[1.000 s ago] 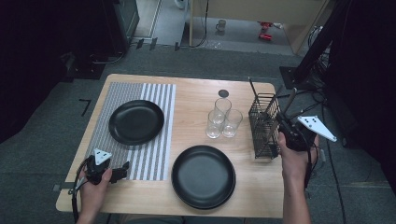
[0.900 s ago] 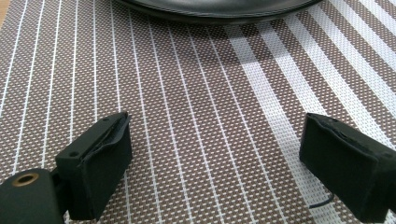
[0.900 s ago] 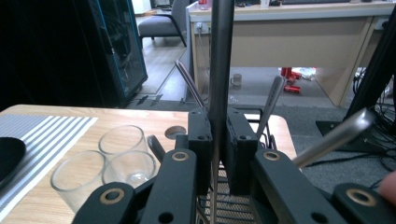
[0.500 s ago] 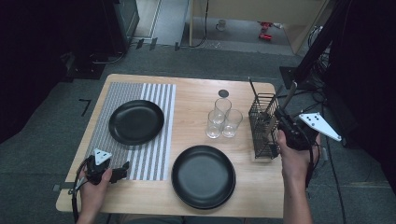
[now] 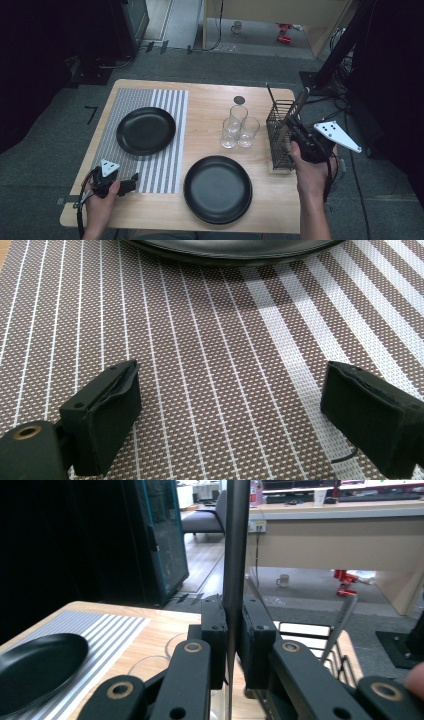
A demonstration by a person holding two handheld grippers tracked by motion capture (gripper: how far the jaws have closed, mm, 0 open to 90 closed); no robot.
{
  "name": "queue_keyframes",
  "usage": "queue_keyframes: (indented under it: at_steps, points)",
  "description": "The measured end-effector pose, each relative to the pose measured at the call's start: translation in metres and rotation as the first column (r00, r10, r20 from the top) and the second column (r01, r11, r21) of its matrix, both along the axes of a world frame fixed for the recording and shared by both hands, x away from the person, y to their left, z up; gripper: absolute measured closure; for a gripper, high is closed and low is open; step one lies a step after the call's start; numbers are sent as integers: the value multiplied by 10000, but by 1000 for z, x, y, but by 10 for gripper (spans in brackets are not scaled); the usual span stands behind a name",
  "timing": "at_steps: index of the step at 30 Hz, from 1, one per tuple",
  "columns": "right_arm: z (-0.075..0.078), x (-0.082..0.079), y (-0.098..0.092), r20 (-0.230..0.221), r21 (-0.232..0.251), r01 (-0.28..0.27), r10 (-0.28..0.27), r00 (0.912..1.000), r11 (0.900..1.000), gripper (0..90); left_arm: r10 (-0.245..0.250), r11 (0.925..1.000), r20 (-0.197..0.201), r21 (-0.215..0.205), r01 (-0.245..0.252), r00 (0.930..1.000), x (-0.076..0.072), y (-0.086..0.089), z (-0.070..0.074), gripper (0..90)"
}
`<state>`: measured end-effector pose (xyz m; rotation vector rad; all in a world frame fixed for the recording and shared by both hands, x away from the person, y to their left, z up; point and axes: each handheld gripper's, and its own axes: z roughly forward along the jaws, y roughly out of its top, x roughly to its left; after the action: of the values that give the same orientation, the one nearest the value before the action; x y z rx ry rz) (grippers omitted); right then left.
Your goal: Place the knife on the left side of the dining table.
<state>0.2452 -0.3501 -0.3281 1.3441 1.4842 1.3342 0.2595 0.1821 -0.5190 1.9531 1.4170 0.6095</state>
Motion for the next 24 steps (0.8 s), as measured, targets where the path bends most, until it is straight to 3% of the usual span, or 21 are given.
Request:
queue_keyframes:
  at_steps: [17,24]
  points:
    - [-8,-1,26,-131,185,-943,946,9954,9954,839,-1,10000,-1,-9,1,10000,0,0,0,96]
    - [-12,-2,36,-168,168,-1211,1214,9925,9925,839,29,9990,-11,-452,-29,10000,0,4,1,97]
